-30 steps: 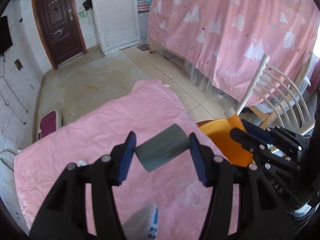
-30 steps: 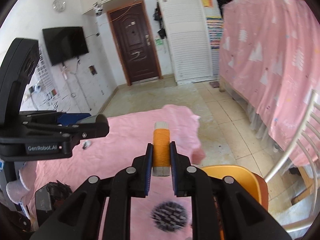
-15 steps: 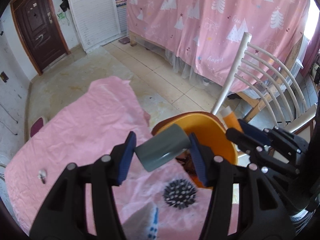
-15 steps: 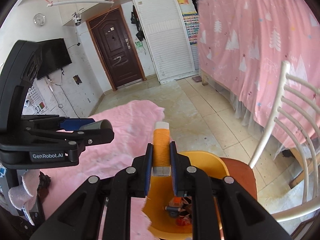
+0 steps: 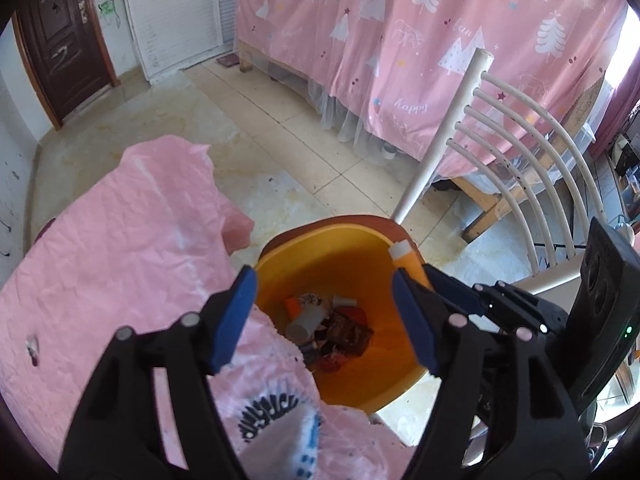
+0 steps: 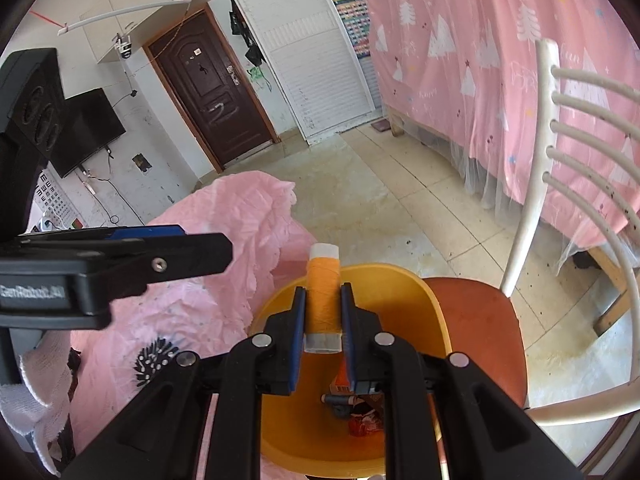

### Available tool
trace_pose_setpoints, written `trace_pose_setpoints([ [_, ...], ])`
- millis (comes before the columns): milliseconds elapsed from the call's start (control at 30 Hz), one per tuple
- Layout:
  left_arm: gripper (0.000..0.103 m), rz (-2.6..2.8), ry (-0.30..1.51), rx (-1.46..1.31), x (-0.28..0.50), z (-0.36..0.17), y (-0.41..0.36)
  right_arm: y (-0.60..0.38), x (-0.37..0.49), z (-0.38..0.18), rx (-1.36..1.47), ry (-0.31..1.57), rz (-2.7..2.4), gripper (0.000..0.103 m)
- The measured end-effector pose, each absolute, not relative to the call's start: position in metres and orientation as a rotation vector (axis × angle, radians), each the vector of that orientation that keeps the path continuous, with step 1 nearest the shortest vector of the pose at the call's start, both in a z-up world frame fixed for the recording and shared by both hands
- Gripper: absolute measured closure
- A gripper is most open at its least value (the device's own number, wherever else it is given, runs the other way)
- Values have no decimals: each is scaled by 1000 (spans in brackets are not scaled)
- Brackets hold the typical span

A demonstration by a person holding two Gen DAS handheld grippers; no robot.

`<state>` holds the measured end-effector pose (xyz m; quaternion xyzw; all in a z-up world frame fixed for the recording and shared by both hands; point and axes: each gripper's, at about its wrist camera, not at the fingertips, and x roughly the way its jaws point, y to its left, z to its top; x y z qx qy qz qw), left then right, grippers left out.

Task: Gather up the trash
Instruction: 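Open both tools over the orange bucket to drop the items, then move both open tools back over the bed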

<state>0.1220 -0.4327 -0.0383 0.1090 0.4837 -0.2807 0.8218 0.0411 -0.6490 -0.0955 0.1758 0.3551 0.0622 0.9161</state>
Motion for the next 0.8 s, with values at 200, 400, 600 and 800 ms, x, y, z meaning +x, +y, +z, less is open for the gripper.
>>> trace_pose_setpoints([
  [200,36,-589,1005,229,116,-32,-424,-646,44,-95,373,729,119,49],
  [400,36,-571,970,210,111,-18,-402,-630,45,-82,344,713,131,48],
  [600,36,-544,948,172,113,-5,-370,-602,42,-62,301,692,154,47],
  [800,36,-511,919,124,114,7,-333,-574,41,-45,259,679,175,45],
])
